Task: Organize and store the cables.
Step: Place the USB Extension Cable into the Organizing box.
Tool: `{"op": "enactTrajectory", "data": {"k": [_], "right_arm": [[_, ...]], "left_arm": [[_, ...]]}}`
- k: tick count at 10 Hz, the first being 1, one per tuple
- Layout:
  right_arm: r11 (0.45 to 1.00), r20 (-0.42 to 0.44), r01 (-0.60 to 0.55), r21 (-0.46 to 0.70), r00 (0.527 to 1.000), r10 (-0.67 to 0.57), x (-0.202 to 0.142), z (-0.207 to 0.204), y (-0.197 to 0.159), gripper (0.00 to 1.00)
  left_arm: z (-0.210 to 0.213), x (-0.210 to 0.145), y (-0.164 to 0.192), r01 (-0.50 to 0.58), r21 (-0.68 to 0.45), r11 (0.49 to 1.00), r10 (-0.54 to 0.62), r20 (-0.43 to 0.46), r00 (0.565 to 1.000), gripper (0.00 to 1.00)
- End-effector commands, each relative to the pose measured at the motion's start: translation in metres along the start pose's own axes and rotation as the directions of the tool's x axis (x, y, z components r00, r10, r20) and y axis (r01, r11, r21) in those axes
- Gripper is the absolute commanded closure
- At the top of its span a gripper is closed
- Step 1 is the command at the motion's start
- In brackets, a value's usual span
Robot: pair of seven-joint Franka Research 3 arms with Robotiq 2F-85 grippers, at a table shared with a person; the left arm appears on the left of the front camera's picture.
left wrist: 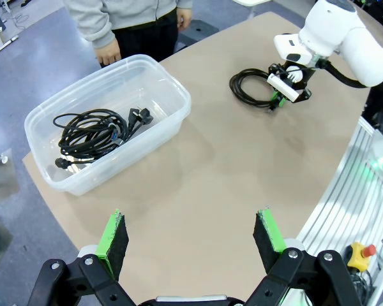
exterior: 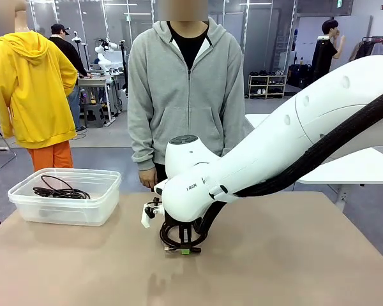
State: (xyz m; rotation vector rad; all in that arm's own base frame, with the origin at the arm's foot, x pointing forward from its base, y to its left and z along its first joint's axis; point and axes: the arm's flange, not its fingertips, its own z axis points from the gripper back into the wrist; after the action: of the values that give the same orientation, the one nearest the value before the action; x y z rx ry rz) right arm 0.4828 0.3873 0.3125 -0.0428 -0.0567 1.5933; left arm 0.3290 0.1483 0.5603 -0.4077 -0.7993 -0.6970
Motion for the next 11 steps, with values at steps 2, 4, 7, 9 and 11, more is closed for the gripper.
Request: {"op": "enactTrajectory", "data": {"k": [2,4,7,9,11], "right_arm": [[0.999,-0.002,0.050,0.004,0.999,-0.050,-0.001,0.009,0.003,0.30],[0.998,0.014,0.067,-0.002,0.998,-0.067,-0.008,0.017,0.002,0.04],[0.993,0.099,0.117,-0.005,0.988,-0.116,-0.043,0.054,0.003,0.00],[0.989,0.172,0.145,0.010,0.974,-0.145,-0.081,0.077,0.004,0.00],[0.987,0.231,0.158,0.028,0.960,-0.160,-0.128,0.097,0.007,0.00]], "left_arm": [[0.001,0.002,0.002,0.002,-0.005,1.000,-0.002,0.002,1.000,0.00],[0.001,0.002,0.002,0.002,-0.005,1.000,-0.002,0.002,1.000,0.00],[0.001,0.002,0.002,0.002,-0.005,1.000,-0.002,0.002,1.000,0.00],[0.001,0.002,0.002,0.002,-0.005,1.000,-0.002,0.002,1.000,0.00],[0.001,0.002,0.002,0.002,-0.005,1.000,-0.002,0.002,1.000,0.00]]}}
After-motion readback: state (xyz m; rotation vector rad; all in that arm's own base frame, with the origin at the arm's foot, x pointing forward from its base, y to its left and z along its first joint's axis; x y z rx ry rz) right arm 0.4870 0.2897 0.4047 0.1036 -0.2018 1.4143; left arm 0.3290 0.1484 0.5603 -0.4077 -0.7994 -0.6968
